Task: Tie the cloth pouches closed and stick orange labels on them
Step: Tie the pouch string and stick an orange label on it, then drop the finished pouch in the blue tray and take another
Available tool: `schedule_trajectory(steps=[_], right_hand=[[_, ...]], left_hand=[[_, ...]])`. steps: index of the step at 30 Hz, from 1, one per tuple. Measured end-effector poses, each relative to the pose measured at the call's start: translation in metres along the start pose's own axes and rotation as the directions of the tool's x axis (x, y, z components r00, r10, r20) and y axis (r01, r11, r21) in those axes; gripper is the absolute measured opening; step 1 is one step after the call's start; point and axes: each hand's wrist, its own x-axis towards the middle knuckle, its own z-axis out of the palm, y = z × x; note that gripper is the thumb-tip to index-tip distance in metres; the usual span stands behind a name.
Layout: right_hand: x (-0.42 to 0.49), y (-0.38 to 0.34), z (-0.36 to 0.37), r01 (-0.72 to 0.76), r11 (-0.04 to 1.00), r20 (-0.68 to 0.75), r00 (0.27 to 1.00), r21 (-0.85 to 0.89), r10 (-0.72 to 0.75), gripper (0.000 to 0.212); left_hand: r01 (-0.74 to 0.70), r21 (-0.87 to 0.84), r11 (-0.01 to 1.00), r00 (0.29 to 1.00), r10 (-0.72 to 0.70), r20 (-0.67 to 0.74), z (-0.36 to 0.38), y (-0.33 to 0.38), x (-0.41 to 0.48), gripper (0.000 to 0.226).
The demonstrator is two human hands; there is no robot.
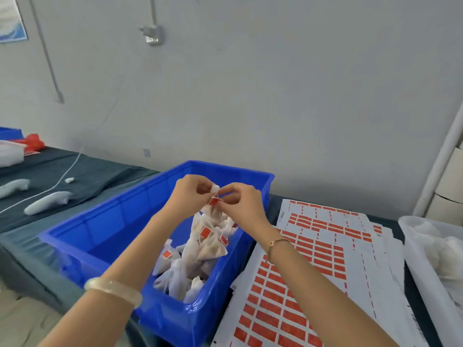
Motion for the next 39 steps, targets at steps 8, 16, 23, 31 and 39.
schedule_trajectory(steps=[8,16,23,31,39], right_hand=[[-0.041,0.019,-0.001,-0.032,0.977,-0.068,0.998,-0.213,0.017,0.026],[-0.162,0.028,-0.136,-0.167,0.944,-0.304,0.950,-0.284,0.077,0.018],[-0.241,0.050,-0.297,-0.511,0.783,-0.507,0.809,-0.355,0.298,0.013],[-0.293,0.075,-0.424,-0.806,0.237,-0.654,0.582,-0.542,0.483,0.042],[-0.306,0.092,-0.441,-0.667,-0.174,-0.653,0.585,-0.725,0.481,0.038]], left_hand=[[-0.101,0.092,0.991,0.986,0.111,-0.122,0.038,0.009,-0.013,0.033],[-0.350,-0.276,0.895,0.917,0.387,0.093,0.143,0.133,-0.068,0.014],[-0.421,-0.397,0.816,0.686,0.573,0.448,0.256,0.219,-0.113,0.015],[-0.487,-0.357,0.797,0.436,0.576,0.691,0.338,0.293,-0.142,0.026],[-0.520,-0.295,0.802,0.254,0.475,0.843,0.390,0.335,-0.176,0.052]])
